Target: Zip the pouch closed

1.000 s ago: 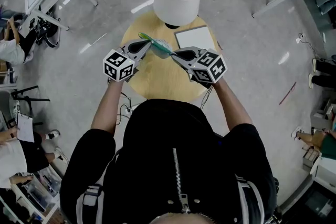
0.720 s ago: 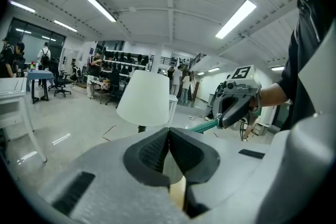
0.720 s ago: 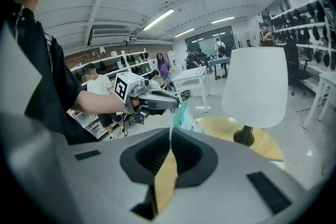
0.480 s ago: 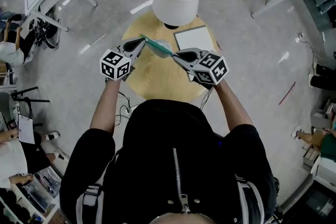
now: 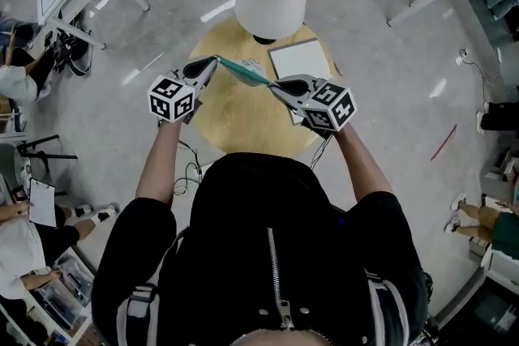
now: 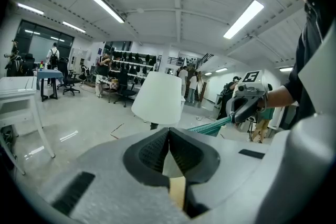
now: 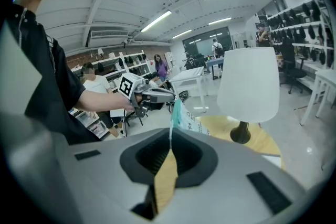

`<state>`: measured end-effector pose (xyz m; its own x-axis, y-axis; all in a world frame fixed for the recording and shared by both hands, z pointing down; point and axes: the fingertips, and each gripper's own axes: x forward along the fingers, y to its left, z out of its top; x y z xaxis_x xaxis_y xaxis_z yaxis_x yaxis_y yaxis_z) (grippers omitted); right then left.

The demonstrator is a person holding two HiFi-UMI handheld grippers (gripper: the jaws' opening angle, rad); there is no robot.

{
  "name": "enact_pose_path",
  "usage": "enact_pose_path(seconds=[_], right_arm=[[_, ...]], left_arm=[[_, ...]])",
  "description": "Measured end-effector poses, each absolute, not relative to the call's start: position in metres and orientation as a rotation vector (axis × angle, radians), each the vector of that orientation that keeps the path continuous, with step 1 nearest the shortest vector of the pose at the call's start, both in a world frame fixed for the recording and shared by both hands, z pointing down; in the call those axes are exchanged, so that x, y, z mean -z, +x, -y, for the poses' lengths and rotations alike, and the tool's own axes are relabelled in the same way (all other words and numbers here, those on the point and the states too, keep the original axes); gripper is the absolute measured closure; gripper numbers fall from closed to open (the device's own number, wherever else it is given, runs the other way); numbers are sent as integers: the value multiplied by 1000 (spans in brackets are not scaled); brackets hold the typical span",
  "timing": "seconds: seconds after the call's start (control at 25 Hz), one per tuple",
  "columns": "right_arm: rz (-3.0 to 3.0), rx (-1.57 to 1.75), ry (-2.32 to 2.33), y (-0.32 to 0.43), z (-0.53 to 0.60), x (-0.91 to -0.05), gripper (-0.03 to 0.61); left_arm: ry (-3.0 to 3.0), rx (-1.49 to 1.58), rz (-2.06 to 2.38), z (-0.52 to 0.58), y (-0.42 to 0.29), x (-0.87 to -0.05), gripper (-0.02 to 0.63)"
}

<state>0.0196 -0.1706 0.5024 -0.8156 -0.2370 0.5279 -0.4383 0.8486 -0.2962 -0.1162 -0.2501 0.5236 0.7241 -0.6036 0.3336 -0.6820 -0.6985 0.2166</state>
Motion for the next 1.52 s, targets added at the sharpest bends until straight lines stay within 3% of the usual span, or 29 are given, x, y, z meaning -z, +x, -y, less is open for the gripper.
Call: enact_pose_path(seconds=[0.68,0.92,1.24,1.52], right_arm=[[2586,-620,576,24,181,-491,560],[2569,-612,635,20,187,-496,558],[2529,-633,837,36,206,-507,558],[2573,-551,973,47,219,-493,558]], left_arm=[[2565,-394,1067,246,-107,-538,600],[2548,-350,1103,245,-105,-535,549],[2567,-299,1159,244,-107,-519,612],[2589,-274,1182,241,-102,-507,612]])
